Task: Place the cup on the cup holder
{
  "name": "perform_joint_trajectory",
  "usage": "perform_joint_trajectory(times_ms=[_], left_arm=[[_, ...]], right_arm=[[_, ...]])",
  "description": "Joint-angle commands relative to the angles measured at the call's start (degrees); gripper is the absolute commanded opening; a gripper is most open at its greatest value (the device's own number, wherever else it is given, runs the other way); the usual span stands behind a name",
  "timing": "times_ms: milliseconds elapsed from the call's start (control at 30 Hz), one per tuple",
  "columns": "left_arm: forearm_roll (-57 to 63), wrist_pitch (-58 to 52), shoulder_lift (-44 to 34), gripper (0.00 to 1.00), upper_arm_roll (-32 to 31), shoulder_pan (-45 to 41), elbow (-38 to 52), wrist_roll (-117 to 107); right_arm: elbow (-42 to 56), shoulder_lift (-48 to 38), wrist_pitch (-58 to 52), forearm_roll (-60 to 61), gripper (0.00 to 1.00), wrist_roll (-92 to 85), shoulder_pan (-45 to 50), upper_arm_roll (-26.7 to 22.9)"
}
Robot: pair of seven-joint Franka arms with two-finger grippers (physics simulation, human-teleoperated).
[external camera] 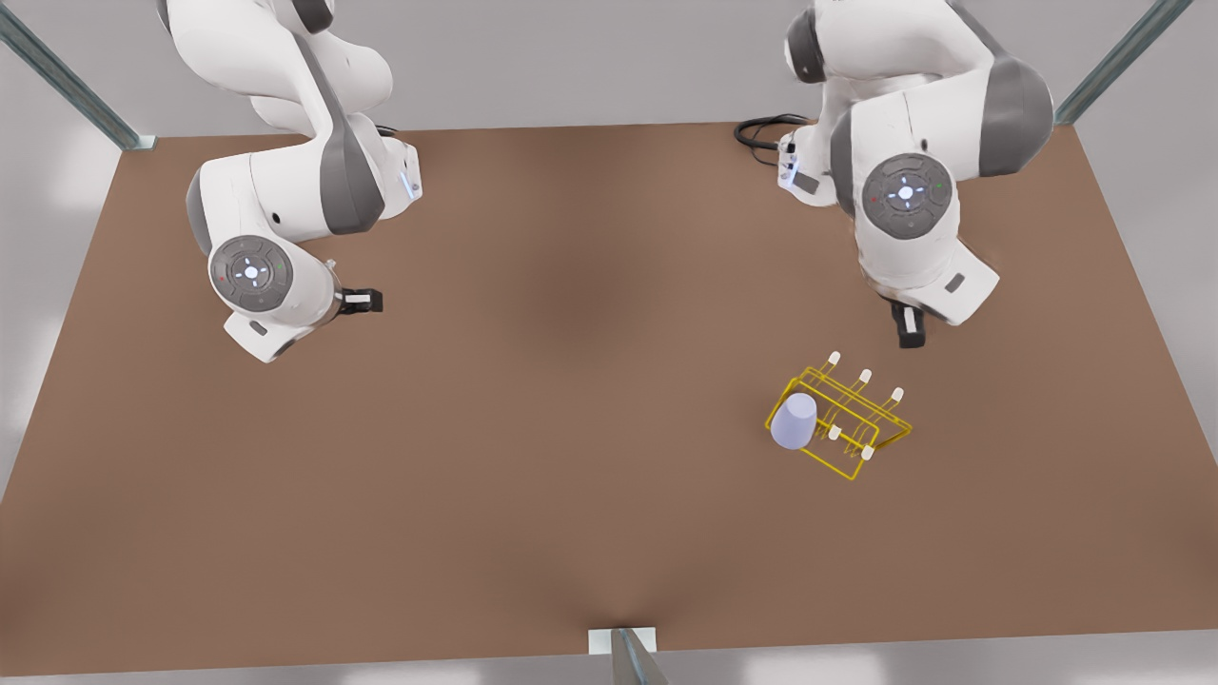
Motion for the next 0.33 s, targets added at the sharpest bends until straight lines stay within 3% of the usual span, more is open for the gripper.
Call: perform_joint_trajectory(times_ms=[0,33,67,133,300], left_arm=[[3.5,1.5,-5.0,1.0,-38.4,24.6,-0.4,49.9],[11.2,7.3,-10.3,1.0,-54.6,36.0,-10.6,50.3],[11.1,14.1,-18.7,1.0,-51.0,36.9,-24.4,73.7],[7.8,2.3,-17.9,1.0,-48.9,38.0,-19.0,91.5],[7.7,4.4,-14.8,1.0,-48.6,39.5,-18.9,88.2]], right_arm=[[0.0,-0.1,0.0,-0.1,1.0,-0.3,0.0,0.0],[0.0,-0.1,0.0,0.0,1.0,-0.4,0.0,0.0],[0.0,-0.1,0.0,0.0,1.0,-0.4,-0.1,-0.1],[0.0,-0.1,0.0,0.0,1.0,-0.3,-0.1,-0.1],[0.0,-0.1,0.0,0.0,1.0,-0.2,0.0,-0.1]])
